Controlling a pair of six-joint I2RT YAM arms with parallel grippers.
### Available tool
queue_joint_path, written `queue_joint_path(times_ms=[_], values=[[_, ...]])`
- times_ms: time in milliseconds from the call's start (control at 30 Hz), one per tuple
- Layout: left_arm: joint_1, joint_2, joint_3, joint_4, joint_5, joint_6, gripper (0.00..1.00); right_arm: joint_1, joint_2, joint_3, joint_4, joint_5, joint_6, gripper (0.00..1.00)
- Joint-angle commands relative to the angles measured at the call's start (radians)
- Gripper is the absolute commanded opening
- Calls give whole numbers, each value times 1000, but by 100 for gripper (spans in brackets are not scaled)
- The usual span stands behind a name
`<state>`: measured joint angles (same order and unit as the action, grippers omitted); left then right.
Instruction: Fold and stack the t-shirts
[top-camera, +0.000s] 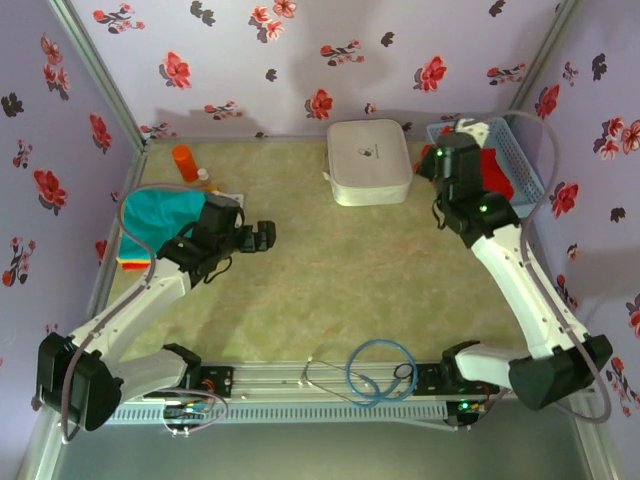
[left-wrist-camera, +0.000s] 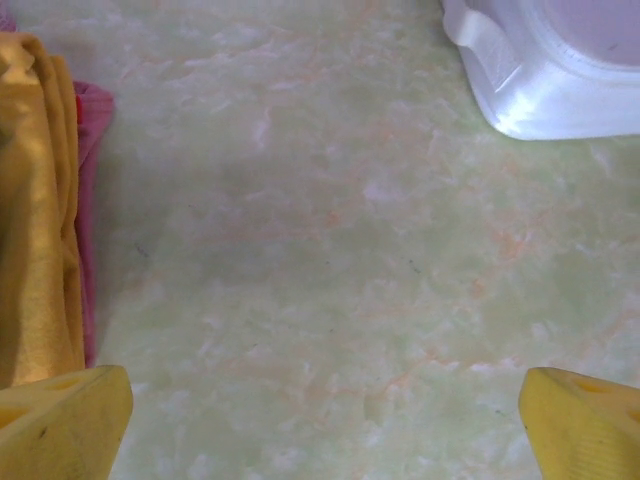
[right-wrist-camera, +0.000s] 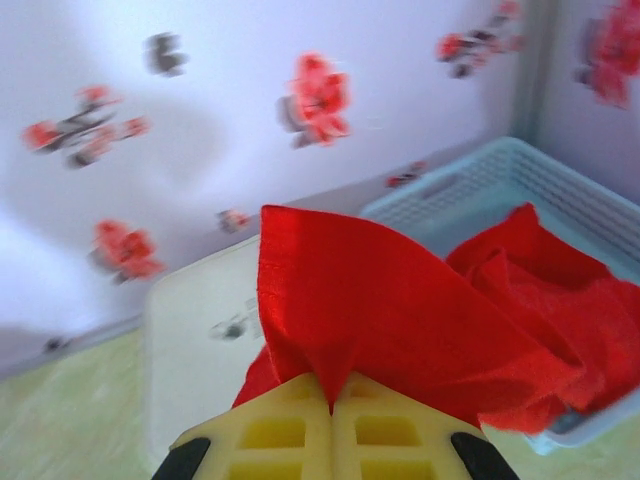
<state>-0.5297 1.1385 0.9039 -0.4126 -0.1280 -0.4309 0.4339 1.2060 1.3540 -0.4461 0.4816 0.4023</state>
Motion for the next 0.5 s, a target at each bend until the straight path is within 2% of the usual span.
queue_joint_path(times_ms=[0, 167, 300, 467], values=[[7, 19, 61, -68, 28, -35, 99, 121, -38, -5, 34, 48, -122, 0], [11, 24, 32, -62, -10, -52, 99, 234, 9, -86, 144, -54, -118, 0], [13, 71, 42, -62, -36, -59, 99, 310, 104, -120, 200, -141, -42, 0], [6, 88, 60, -57, -10, -107, 97, 442, 218, -114, 221, -76, -46, 0]])
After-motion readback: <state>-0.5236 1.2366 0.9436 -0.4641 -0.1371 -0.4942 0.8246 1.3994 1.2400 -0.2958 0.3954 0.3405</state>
